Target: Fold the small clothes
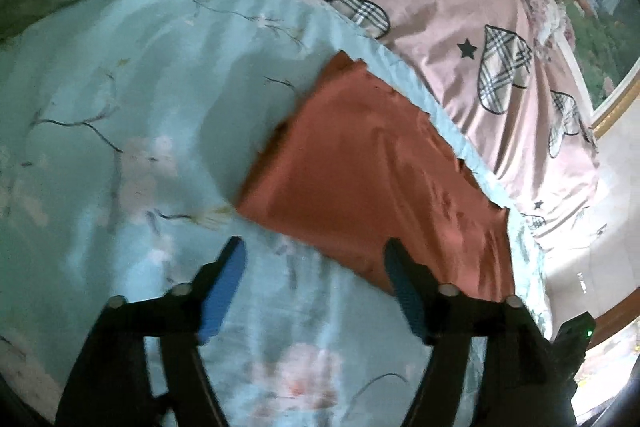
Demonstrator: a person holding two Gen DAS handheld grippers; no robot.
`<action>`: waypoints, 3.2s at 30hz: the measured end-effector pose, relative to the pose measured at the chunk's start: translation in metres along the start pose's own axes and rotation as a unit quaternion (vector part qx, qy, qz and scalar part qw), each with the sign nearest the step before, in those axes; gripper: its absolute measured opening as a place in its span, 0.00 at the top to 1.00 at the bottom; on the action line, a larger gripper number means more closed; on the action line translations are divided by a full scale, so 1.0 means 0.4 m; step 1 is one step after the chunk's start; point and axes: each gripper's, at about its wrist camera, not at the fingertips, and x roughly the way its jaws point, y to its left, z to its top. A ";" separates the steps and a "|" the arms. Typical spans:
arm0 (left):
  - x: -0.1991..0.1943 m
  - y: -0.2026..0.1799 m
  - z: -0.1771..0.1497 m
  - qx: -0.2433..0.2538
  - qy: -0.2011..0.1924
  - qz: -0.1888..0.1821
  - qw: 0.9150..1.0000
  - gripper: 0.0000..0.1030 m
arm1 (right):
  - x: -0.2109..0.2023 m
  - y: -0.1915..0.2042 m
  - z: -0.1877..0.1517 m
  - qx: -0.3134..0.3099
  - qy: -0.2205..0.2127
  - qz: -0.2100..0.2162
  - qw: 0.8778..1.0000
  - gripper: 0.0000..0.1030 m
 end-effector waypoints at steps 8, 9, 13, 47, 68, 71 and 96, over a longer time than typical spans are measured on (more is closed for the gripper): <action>0.108 -0.028 -0.007 -0.036 0.029 -0.014 0.999 0.20 | -0.011 0.012 0.005 -0.006 -0.004 0.012 1.000 0.55; 0.114 -0.027 -0.004 -0.037 0.023 -0.014 0.999 0.18 | -0.012 0.011 0.007 -0.006 -0.005 0.012 1.000 0.54; 0.135 -0.008 0.028 -0.054 -0.008 -0.005 0.999 0.18 | -0.007 0.003 0.016 -0.001 -0.007 0.016 1.000 0.54; 0.268 -0.437 -0.142 0.275 0.051 -0.035 0.959 0.94 | 0.283 0.031 0.294 0.025 0.098 0.121 0.988 0.37; 0.205 -0.568 -0.134 0.285 0.061 -0.115 0.950 0.94 | 0.181 0.047 0.459 -0.038 0.020 0.096 0.994 0.85; 0.223 -0.642 -0.173 0.295 0.079 -0.142 0.942 0.94 | 0.111 -0.045 0.469 -0.020 0.004 0.063 0.998 0.89; 0.303 -0.676 -0.240 0.247 0.141 -0.188 0.940 0.94 | 0.188 -0.113 0.420 -0.001 0.058 0.047 0.997 0.84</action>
